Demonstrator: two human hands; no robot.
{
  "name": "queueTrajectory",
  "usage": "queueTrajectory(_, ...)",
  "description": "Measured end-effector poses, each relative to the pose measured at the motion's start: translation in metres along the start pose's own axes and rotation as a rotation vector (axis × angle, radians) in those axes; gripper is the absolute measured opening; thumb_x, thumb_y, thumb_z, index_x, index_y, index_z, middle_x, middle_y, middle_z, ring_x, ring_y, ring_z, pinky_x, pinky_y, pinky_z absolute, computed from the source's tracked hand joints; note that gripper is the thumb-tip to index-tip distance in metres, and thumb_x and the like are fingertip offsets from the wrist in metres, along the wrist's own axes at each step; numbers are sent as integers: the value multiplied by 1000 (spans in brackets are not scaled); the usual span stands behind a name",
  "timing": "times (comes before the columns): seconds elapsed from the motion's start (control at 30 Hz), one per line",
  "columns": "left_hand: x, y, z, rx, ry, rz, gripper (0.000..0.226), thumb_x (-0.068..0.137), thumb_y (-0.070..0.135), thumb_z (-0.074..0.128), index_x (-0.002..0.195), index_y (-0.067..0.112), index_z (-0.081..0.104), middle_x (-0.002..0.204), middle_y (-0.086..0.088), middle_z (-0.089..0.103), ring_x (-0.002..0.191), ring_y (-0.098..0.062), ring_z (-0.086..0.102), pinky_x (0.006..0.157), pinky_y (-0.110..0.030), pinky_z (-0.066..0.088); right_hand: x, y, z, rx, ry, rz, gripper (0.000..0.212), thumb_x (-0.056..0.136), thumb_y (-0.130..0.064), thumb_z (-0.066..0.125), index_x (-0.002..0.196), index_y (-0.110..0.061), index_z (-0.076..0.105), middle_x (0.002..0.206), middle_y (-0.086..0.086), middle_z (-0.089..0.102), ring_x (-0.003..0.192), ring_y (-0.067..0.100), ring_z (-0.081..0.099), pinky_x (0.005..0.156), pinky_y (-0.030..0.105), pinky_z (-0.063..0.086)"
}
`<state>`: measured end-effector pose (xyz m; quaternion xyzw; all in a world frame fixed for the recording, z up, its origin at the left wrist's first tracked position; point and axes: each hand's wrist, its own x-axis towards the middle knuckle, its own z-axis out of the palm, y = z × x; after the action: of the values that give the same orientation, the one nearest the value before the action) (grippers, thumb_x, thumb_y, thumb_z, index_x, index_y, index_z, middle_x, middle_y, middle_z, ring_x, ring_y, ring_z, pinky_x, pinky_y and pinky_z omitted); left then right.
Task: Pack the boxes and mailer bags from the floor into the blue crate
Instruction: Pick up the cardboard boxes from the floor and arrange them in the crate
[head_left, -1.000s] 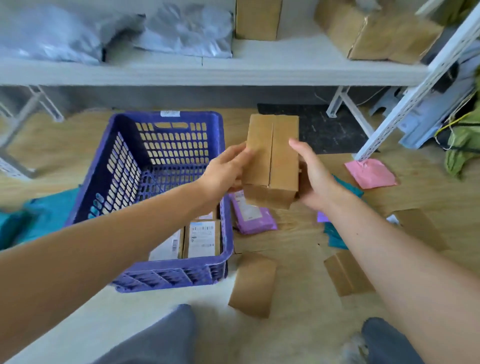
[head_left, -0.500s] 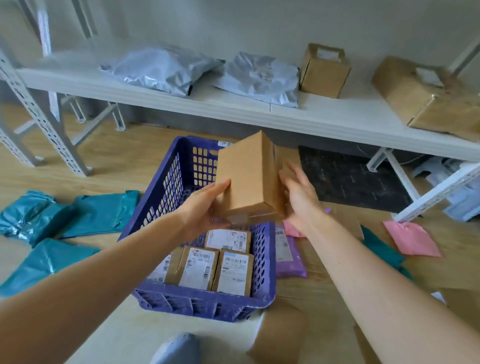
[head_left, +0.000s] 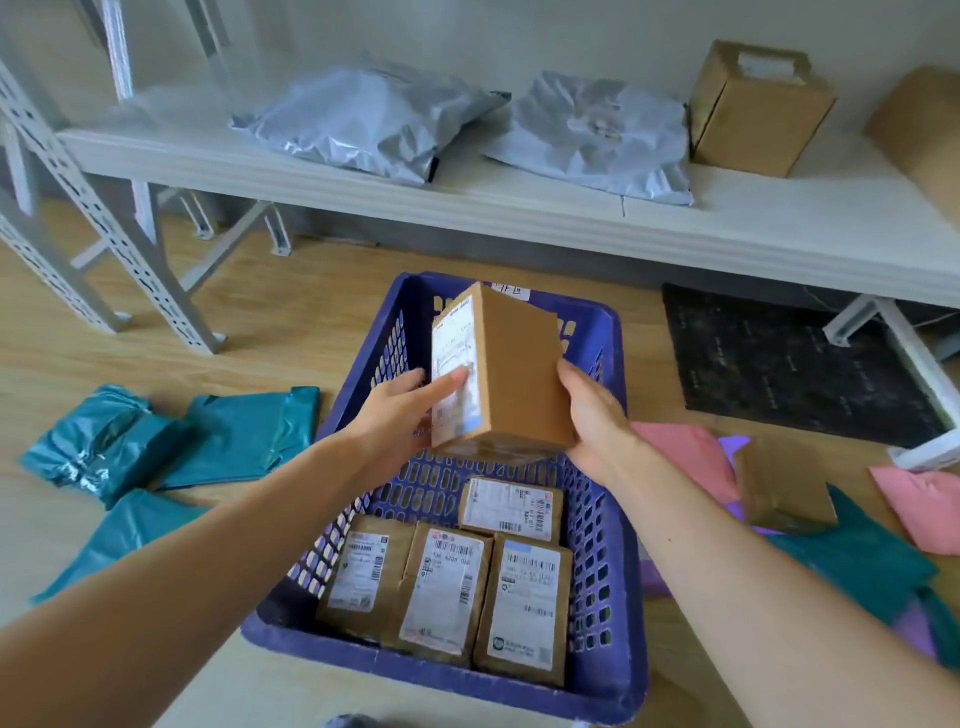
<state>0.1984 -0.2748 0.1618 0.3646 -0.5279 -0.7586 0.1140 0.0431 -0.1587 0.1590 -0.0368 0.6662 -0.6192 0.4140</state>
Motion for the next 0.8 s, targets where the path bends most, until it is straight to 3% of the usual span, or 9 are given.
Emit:
queueTrajectory(0.07, 6, -3, -4, -24, -29, -23, 43, 87, 37, 61, 122, 12, 59, 117, -8, 67, 99, -23, 66, 74, -33, 56, 15, 11, 6, -117, 12, -45, 40, 99, -42, 41, 136, -27, 50, 133, 0, 57, 120, 22, 54, 105, 47, 42)
queueTrajectory(0.2, 18, -16, -13, -102, -69, -36, 33, 93, 35, 55, 125, 30, 53, 115, -2, 68, 102, -21, 67, 85, -46, 56, 31, 24, 20, -293, -41, -75, 53, 97, -52, 36, 145, -31, 36, 147, -3, 42, 131, 20, 43, 112, 49, 32)
queueTrajectory(0.3, 26, -26, -19, -75, -58, -62, 33, 93, 35, 55, 126, 34, 52, 115, -1, 69, 106, -22, 66, 84, -48, 55, 34, 29, 23, -262, -189, 33, 65, 87, -70, 38, 142, -34, 40, 137, -5, 51, 122, 18, 49, 108, 50, 36)
queueTrajectory(0.4, 38, -33, -23, -40, -43, -86, 35, 91, 33, 58, 126, 34, 53, 114, -3, 69, 105, -23, 66, 82, -48, 56, 39, 34, 22, -274, -337, 117, 85, 67, -78, 55, 139, -34, 42, 128, -6, 58, 116, 17, 55, 99, 48, 44)
queueTrajectory(0.5, 48, -34, -28, 56, -24, -113, 49, 84, 32, 66, 130, 26, 50, 111, -4, 69, 99, -21, 68, 80, -47, 57, 48, 40, 17, -375, -376, 166, 83, 63, -64, 73, 134, -28, 49, 120, -1, 66, 109, 19, 62, 86, 43, 53)
queueTrajectory(0.57, 59, -30, -32, 296, 30, -48, 82, 72, 34, 77, 141, 24, 34, 128, -4, 59, 107, -22, 64, 89, -47, 54, 53, 43, 10, -467, -387, 167, 64, 71, -51, 73, 126, -24, 56, 115, 3, 68, 104, 21, 64, 85, 43, 55)
queueTrajectory(0.6, 65, -25, -34, 483, 55, 25, 100, 66, 36, 81, 147, 29, 22, 144, -4, 43, 119, -25, 55, 98, -47, 48, 55, 42, 7, -518, -402, 151, 59, 73, -45, 74, 125, -22, 56, 114, 5, 68, 103, 22, 65, 84, 41, 55)
queueTrajectory(0.7, 78, -1, -36, 1093, -67, 276, 124, 54, 48, 84, 148, 43, 3, 158, 6, -13, 146, -27, 4, 112, -52, 21, 58, 35, 4, -783, -485, 47, 72, 75, -30, 77, 136, -23, 41, 122, 3, 61, 105, 19, 61, 88, 34, 51)
queueTrajectory(0.8, 87, 11, -25, 1654, -301, 311, 121, 51, 70, 73, 149, 39, 9, 159, 8, -3, 147, -20, -7, 116, -53, 1, 60, 30, 11, -1132, -543, -89, 105, 67, -34, 84, 148, -21, 20, 141, -3, 42, 119, 13, 47, 99, 28, 41)
